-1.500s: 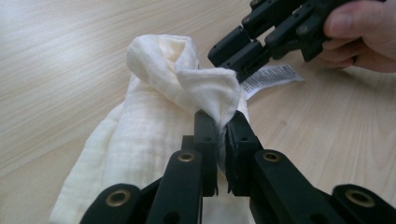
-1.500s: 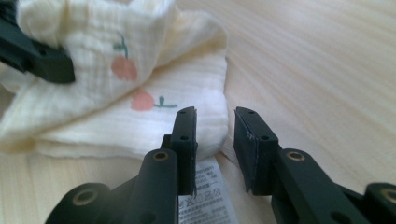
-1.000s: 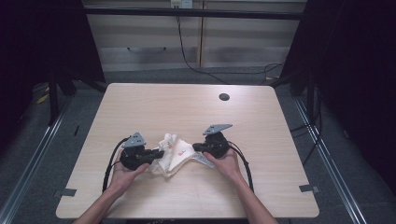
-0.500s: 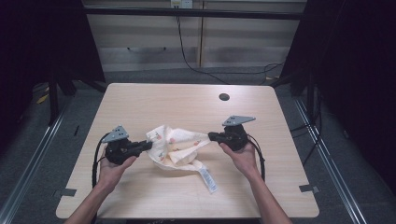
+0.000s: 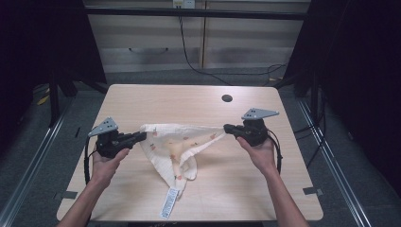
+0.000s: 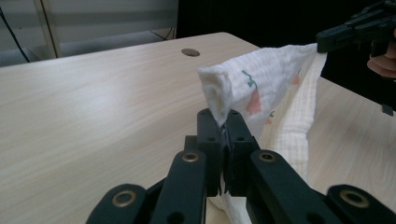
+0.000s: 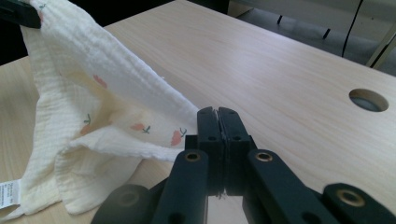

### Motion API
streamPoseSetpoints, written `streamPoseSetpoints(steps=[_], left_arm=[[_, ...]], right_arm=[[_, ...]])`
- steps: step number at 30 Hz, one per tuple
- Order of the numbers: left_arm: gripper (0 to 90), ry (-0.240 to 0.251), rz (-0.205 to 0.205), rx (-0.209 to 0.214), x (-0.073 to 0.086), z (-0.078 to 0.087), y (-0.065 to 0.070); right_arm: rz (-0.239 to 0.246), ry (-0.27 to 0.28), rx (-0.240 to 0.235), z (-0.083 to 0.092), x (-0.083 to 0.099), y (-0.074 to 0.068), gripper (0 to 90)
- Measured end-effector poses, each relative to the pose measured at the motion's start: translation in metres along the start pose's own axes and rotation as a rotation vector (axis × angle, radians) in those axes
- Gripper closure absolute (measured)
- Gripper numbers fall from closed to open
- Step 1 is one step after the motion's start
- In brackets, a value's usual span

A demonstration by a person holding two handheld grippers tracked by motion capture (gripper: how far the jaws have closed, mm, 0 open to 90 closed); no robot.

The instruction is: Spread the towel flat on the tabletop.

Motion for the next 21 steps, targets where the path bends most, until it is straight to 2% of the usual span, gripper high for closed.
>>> streamPoseSetpoints(steps=[3, 12, 21], left_arm=[[87.4, 0.027, -0.004, 0.005, -0.007, 0.002, 0.000], [87.5, 0.054, -0.018, 0.016, -0.019, 0.002, 0.004], [87.5, 0.099, -0.031, 0.011, -0.037, 0.009, 0.002]], right_arm=[[0.015, 0.018, -0.006, 0.008, -0.007, -0.003, 88.7], [0.042, 0.098, -0.018, 0.038, -0.029, -0.009, 88.7], [0.046, 0.145, -0.029, 0.052, -0.039, -0.013, 88.7]])
Point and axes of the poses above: each handheld gripper's, and its own axes: z roughly backward along the jaws, x roughly out of its underside, y roughly to its right, the point moved 3 cm from there along -z, roughly forward along the jaws, and after that the axes turned 14 degrees about -z, right-handed, at the moved point
